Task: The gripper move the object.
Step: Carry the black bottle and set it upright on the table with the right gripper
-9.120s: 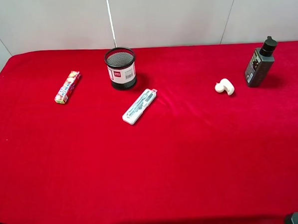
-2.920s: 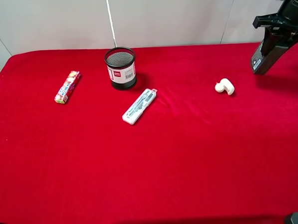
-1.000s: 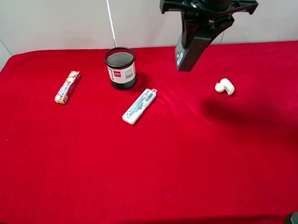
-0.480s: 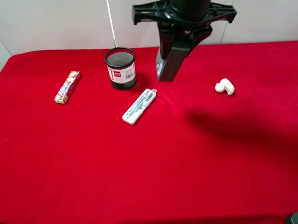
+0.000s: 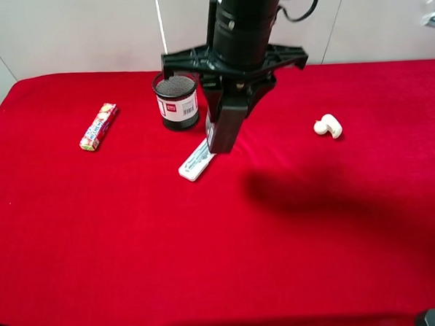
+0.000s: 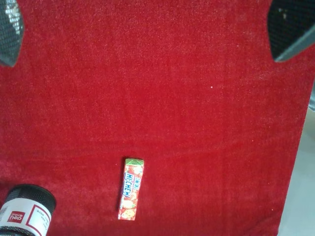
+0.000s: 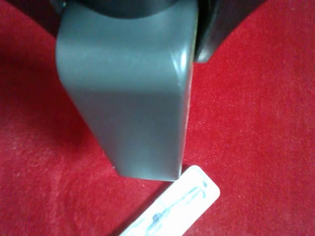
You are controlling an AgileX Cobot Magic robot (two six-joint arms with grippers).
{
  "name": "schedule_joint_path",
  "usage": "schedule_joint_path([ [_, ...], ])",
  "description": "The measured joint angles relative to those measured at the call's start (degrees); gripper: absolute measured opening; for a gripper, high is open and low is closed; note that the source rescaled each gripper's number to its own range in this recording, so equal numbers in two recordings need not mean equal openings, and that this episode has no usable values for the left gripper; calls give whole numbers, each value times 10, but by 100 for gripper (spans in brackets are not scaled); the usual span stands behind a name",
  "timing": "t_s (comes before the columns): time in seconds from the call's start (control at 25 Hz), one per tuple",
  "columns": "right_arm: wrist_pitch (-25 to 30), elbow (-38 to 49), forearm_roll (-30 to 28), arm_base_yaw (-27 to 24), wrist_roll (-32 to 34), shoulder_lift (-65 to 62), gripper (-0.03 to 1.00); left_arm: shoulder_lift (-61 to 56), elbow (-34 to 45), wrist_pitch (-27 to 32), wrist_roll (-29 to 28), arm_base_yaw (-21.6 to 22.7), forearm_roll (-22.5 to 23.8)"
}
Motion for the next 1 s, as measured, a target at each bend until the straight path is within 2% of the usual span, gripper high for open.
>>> schedule_joint_path([
  [0.68,-1,0,-26,-2,2,101,0,0,0,0,0,0,0],
  [1.0,-6,0,-42,-20,-10,120,0,0,0,0,0,0,0],
])
